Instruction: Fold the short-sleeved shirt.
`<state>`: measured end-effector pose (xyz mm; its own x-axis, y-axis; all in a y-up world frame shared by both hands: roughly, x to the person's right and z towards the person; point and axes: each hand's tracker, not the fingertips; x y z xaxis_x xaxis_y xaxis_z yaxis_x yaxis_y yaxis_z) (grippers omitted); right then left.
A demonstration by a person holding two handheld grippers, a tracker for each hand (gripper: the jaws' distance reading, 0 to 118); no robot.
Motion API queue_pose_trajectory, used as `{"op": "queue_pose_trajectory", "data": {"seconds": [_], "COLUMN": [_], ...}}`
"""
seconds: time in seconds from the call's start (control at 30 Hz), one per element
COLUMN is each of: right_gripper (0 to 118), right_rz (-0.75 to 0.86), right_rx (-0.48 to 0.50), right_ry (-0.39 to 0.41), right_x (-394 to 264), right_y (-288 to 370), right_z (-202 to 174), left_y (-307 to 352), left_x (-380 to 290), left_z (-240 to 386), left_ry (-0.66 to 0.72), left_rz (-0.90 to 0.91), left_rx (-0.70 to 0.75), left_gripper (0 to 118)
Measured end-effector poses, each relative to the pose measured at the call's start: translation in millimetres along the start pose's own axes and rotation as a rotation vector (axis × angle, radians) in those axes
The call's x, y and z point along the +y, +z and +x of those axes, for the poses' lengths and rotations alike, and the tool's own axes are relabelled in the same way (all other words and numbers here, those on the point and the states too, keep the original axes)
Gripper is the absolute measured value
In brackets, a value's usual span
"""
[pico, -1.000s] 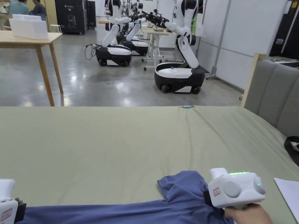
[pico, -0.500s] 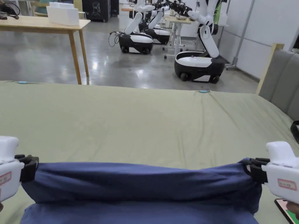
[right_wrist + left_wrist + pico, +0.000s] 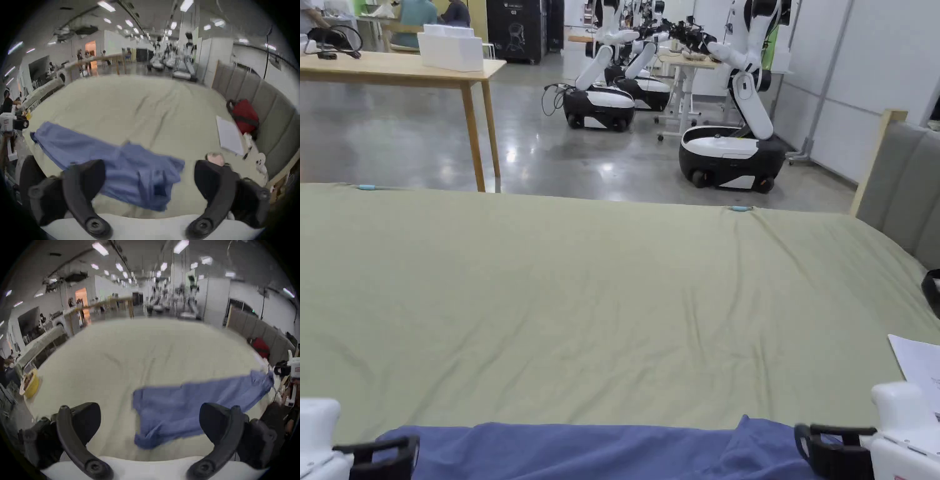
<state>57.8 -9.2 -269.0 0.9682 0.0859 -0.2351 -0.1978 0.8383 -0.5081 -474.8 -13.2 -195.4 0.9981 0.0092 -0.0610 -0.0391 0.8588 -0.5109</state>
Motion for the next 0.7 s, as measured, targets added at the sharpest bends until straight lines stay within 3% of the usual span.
{"op": "queue_pose_trajectory", "data": {"seconds": [0.17,0.2,0.23,0.27,0.3,0.33,0.43,0.53,0.6,0.67,0.7], "right_gripper": [113,113,106,83,41,1,1,1,1,1,1], "right_rz": [0.292,0.316,0.324,0.33,0.331,0.319,0.287,0.292,0.278,0.263,0.252], "right_rx": [-0.033,-0.05,-0.05,-0.056,-0.098,-0.134,-0.042,-0.046,-0.025,-0.002,0.008], "right_ry": [-0.025,-0.031,-0.041,-0.039,-0.03,-0.02,-0.042,-0.014,-0.015,-0.027,-0.032], "right_x": [22,23,22,20,19,19,17,15,14,11,10], "right_y": [13,11,9,5,1,-3,-9,-8,-10,-13,-16], "right_z": [-49,-57,-61,-68,-73,-77,-80,-89,-93,-99,-102], "left_y": [-1,-4,-5,-8,-16,-22,-22,-24,-20,-28,-29], "left_x": [29,30,29,29,27,25,16,2,-10,-34,-41], "left_z": [32,37,41,46,45,44,26,-14,-45,-81,-90], "left_ry": [-0.038,-0.04,-0.041,-0.056,-0.068,-0.075,0.014,0.087,0.241,0.419,0.486], "left_rz": [0.211,0.227,0.227,0.237,0.21,0.176,0.142,0.076,-0.006,-0.088,-0.158], "left_rx": [0.039,0.038,0.038,0.056,0.081,0.076,-0.016,0.008,-0.07,-0.162,-0.211], "left_gripper": [117,115,100,70,21,0,0,0,19,105,118]}}
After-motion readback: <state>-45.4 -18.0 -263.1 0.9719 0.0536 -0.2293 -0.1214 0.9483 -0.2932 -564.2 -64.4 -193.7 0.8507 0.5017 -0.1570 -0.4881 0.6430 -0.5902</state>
